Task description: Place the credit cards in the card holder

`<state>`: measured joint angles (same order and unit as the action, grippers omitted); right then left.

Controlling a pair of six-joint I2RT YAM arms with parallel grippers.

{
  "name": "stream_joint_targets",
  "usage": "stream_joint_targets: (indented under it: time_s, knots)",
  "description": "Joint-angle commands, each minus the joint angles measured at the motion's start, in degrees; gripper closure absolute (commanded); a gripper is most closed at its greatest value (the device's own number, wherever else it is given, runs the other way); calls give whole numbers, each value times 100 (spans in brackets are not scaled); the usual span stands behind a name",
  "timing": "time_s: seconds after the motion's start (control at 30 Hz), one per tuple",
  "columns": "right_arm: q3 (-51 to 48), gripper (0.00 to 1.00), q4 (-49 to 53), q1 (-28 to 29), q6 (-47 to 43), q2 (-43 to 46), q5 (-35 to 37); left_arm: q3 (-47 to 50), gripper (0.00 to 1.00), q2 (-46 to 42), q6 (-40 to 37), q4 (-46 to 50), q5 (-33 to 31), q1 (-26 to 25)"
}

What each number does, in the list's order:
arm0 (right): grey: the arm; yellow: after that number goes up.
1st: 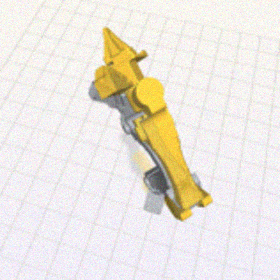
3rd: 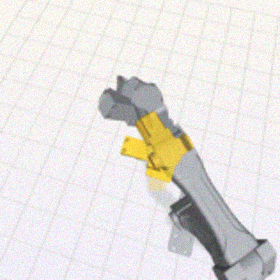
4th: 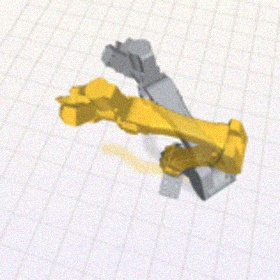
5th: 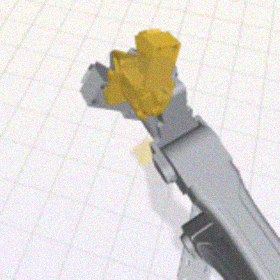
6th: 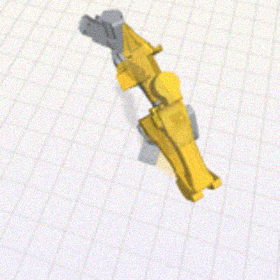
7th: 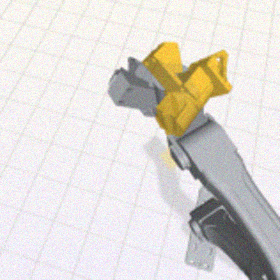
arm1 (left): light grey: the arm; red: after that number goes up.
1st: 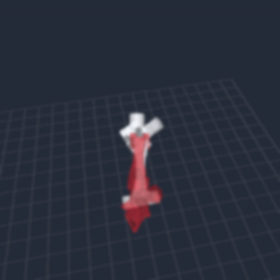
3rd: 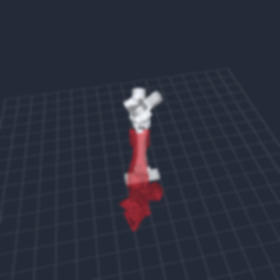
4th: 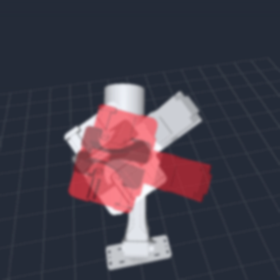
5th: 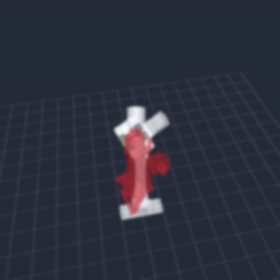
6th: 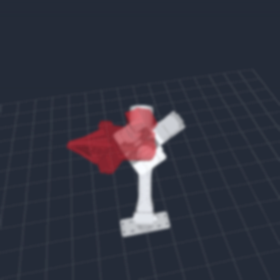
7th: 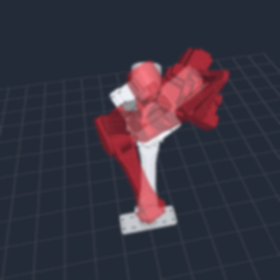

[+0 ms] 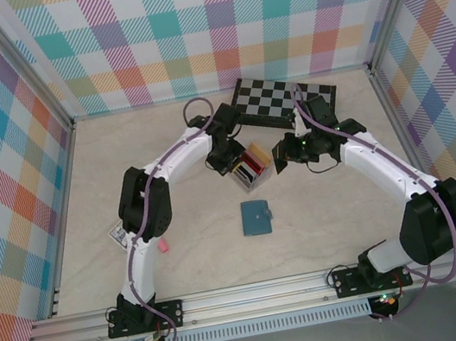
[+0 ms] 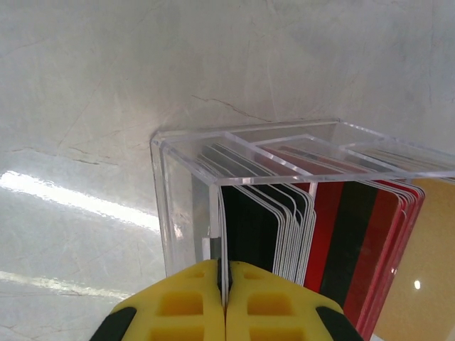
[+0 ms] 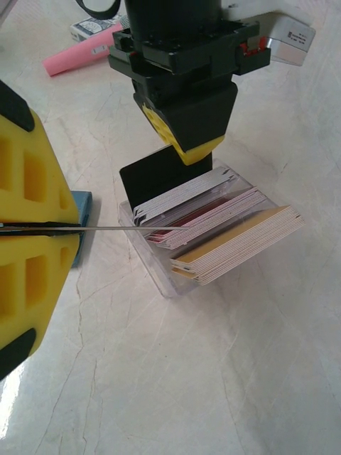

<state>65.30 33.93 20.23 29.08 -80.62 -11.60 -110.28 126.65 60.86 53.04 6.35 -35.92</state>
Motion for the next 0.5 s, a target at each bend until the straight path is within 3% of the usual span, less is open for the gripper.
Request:
stream_joint_targets:
  time_s: [0.0, 0.33, 0.47]
  knots:
    - [-36, 88, 109, -19, -117, 98, -62, -104, 100, 227, 66, 254, -57, -46]
    - [9, 88, 136, -20, -89, 108, -53, -336, 82, 20, -311, 302, 95, -46]
    - [9, 88, 141, -18, -78, 134, -53, -325, 79, -31, -356, 354, 90, -46]
